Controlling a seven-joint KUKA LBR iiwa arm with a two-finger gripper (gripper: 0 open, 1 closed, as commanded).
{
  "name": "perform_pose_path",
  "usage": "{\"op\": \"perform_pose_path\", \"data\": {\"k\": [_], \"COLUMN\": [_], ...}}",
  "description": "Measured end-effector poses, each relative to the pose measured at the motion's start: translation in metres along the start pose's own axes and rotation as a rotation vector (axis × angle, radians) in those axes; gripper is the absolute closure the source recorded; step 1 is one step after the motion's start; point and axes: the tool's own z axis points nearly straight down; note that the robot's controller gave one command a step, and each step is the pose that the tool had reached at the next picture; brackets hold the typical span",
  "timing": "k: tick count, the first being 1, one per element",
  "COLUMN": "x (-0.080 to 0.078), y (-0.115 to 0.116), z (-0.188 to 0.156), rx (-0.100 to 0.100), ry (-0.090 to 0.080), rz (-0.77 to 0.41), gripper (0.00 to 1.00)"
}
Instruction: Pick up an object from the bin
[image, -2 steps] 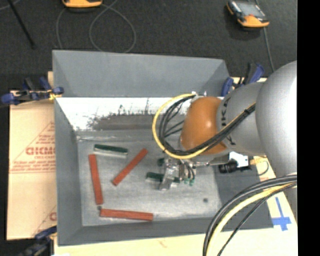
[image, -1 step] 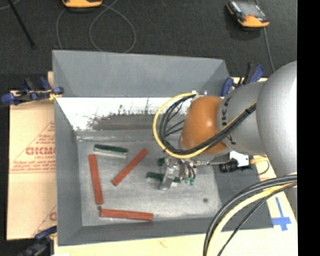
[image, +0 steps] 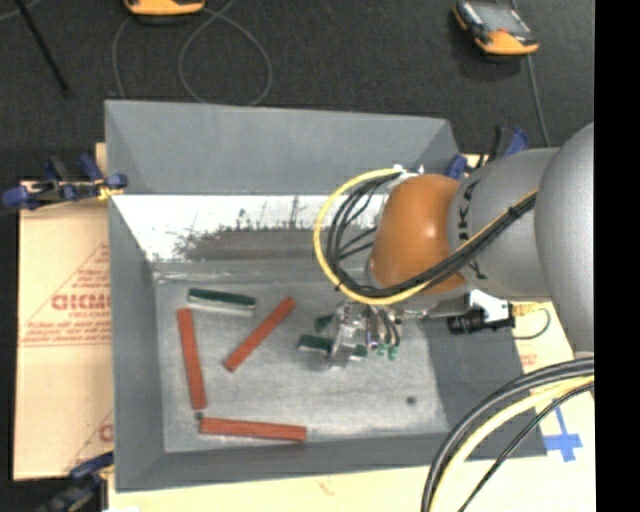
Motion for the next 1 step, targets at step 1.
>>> {"op": "perform_pose_path", "data": {"k": [1], "x": [-0.0023], "y": [0.0006], "z": [-0.0357], "rx": [-0.001], "ry": [0.000], "rz": [-0.004], "gripper": [1.00]}}
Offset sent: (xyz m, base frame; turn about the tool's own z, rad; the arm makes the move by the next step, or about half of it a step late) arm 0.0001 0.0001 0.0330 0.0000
